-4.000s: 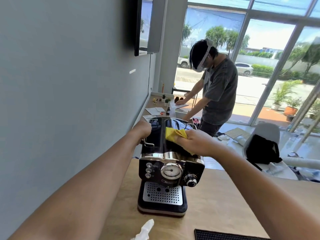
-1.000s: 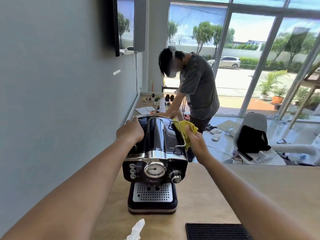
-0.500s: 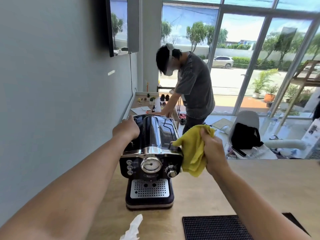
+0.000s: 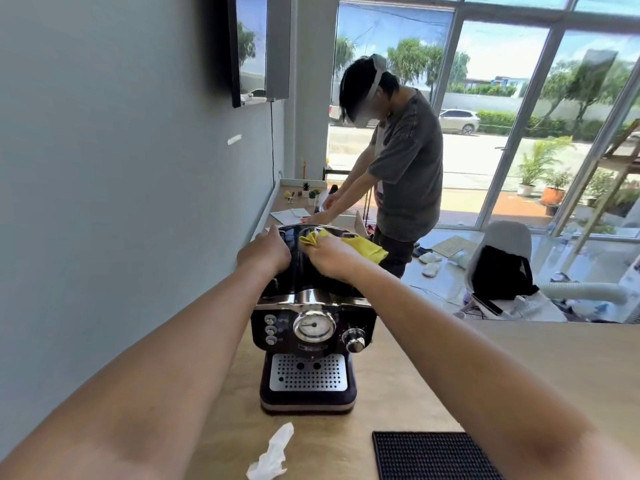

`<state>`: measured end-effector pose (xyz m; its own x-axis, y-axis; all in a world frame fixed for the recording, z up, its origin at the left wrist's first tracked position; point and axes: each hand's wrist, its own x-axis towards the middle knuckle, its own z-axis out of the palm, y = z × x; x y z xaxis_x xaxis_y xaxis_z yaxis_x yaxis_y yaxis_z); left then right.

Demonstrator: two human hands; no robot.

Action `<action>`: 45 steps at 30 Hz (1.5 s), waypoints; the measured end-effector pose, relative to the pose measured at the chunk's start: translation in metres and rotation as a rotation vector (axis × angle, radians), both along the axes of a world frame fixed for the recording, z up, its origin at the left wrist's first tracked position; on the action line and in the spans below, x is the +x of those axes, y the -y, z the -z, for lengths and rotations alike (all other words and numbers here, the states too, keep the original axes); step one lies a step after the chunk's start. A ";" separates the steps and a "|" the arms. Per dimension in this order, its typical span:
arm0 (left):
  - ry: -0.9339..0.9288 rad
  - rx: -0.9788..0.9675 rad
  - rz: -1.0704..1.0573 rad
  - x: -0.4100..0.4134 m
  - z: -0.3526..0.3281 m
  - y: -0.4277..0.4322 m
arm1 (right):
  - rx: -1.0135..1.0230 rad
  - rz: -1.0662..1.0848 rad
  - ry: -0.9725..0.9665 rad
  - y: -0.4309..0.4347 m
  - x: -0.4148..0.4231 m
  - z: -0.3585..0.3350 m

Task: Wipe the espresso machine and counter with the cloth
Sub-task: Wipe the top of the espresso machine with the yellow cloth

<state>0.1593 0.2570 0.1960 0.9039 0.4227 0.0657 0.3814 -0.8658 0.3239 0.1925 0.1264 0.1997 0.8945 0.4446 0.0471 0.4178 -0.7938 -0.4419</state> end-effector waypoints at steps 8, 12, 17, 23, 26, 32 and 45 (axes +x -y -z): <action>-0.023 -0.028 0.007 -0.001 -0.002 -0.001 | 0.252 -0.207 0.099 0.030 -0.089 0.019; -0.019 0.001 0.002 -0.001 -0.001 -0.001 | 0.387 -0.422 0.113 0.071 -0.103 0.039; -0.028 -0.011 -0.002 0.000 0.001 -0.001 | 0.882 -0.114 -0.029 0.127 -0.103 0.038; -0.017 -0.013 -0.002 0.001 0.002 -0.002 | 1.210 0.552 0.088 0.162 -0.069 -0.008; -0.020 -0.019 0.000 0.001 0.004 -0.002 | 1.205 0.430 0.202 0.135 -0.071 -0.028; 0.001 -0.031 0.002 0.000 0.002 -0.003 | 0.609 -0.076 0.084 0.047 -0.080 -0.004; -0.035 -0.014 0.013 0.004 0.005 -0.006 | 0.151 -0.747 0.406 0.103 -0.082 0.036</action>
